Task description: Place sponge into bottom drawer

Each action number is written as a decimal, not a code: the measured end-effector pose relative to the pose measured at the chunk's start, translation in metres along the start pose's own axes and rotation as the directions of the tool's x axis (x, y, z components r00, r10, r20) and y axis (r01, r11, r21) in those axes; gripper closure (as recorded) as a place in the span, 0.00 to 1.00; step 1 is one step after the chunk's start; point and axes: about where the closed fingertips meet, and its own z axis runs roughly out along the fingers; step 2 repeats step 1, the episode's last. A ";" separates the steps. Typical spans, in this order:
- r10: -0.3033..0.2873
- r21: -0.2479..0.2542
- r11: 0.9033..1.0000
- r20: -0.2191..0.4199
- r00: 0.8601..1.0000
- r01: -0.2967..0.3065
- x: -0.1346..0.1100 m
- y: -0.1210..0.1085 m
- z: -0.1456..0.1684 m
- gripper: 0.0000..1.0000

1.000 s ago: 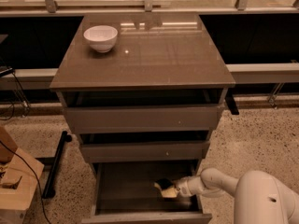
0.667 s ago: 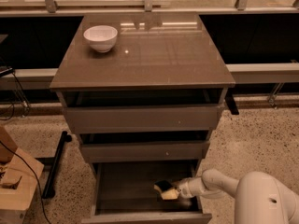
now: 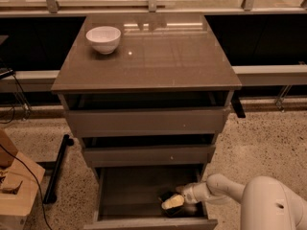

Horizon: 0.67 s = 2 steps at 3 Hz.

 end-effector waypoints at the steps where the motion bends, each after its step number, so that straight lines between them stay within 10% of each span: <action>1: 0.000 0.000 1.000 0.000 1.000 0.000 0.000 0.000 0.000 0.00; 2: 0.000 0.000 1.000 0.000 1.000 0.000 0.000 0.000 0.000 0.00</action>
Offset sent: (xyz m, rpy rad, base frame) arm 0.0000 0.0000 0.0000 0.0000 0.0000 0.0000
